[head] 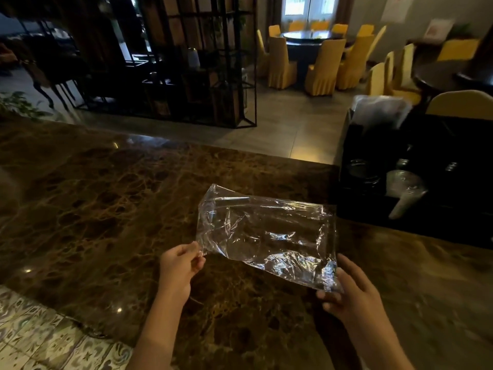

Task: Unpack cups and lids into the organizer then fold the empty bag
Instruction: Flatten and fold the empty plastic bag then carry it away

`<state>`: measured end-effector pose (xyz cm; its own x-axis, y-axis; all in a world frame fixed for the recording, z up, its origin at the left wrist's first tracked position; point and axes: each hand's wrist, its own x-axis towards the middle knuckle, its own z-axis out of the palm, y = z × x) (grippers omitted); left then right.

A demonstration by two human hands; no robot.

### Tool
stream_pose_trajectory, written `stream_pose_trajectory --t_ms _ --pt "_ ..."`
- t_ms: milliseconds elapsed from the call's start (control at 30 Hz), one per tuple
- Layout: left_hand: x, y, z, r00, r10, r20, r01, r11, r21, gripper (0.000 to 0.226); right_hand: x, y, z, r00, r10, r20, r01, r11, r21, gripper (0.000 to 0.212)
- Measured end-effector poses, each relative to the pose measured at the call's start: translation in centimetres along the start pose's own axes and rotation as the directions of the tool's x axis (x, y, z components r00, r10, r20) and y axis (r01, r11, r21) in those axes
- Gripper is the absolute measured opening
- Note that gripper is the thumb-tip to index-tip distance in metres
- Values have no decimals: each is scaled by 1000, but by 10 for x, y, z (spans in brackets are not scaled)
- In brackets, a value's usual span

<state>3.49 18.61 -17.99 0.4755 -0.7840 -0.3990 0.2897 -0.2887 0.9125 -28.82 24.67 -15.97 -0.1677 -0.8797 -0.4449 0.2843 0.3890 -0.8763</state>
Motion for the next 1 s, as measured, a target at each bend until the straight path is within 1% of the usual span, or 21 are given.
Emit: stream_pose_trajectory --t_ms 100,167,233,267,367,433,467,567,700,733,800,867,933,967,1000 --pt "-5 -4 -3 1000 -14 -10 14 999 29 12 4 2 -4 998 -57 6 57 990 -127 30" --pt "-8 -8 -9 997 8 -72 -6 1000 26 12 2 4 -17 995 -93 -32 86 979 -186 25" --pt "-13 -14 -14 985 75 -155 -65 996 68 13 -3 4 -36 988 -126 -90 106 975 -197 27" --pt "-18 -19 -14 980 103 -168 -88 992 94 13 -7 6 -45 985 -136 -102 113 972 -205 30" --pt "-37 -34 -10 985 99 -144 -83 990 111 16 -25 13 -72 986 -141 -94 113 960 -255 35" --pt "-47 -39 -12 993 62 -103 -50 992 120 17 -36 14 -84 993 -104 -63 83 958 -275 42" --pt "-51 -39 -16 997 44 -58 -36 991 130 17 -40 13 -88 995 -88 -53 69 956 -287 46" --pt "-61 -36 -27 995 -8 99 -13 976 215 15 -40 5 -101 980 -133 -145 76 937 -341 59" --pt "-66 -24 -31 973 -54 226 -19 950 312 14 -10 -15 -96 972 -95 -214 54 980 -190 70" --pt "-66 -22 -31 967 -61 247 -26 943 332 15 1 -20 -93 971 -107 -214 67 980 -189 73" --pt "-65 -20 -35 961 -62 270 -46 925 376 17 21 -26 -86 963 -159 -218 101 962 -252 78" --pt "-63 -22 -26 957 -70 282 -62 900 432 17 34 -34 -96 941 -213 -263 123 940 -319 78" --pt "-62 -21 -30 958 -89 271 -58 868 493 14 41 -34 -106 919 -232 -318 115 931 -346 75" --pt "-60 -21 -32 948 -117 296 -65 838 541 14 43 -33 -113 913 -227 -339 101 932 -349 73" --pt "-59 -20 -33 922 -159 353 -94 792 603 15 42 -31 -120 917 -213 -336 89 934 -347 71"
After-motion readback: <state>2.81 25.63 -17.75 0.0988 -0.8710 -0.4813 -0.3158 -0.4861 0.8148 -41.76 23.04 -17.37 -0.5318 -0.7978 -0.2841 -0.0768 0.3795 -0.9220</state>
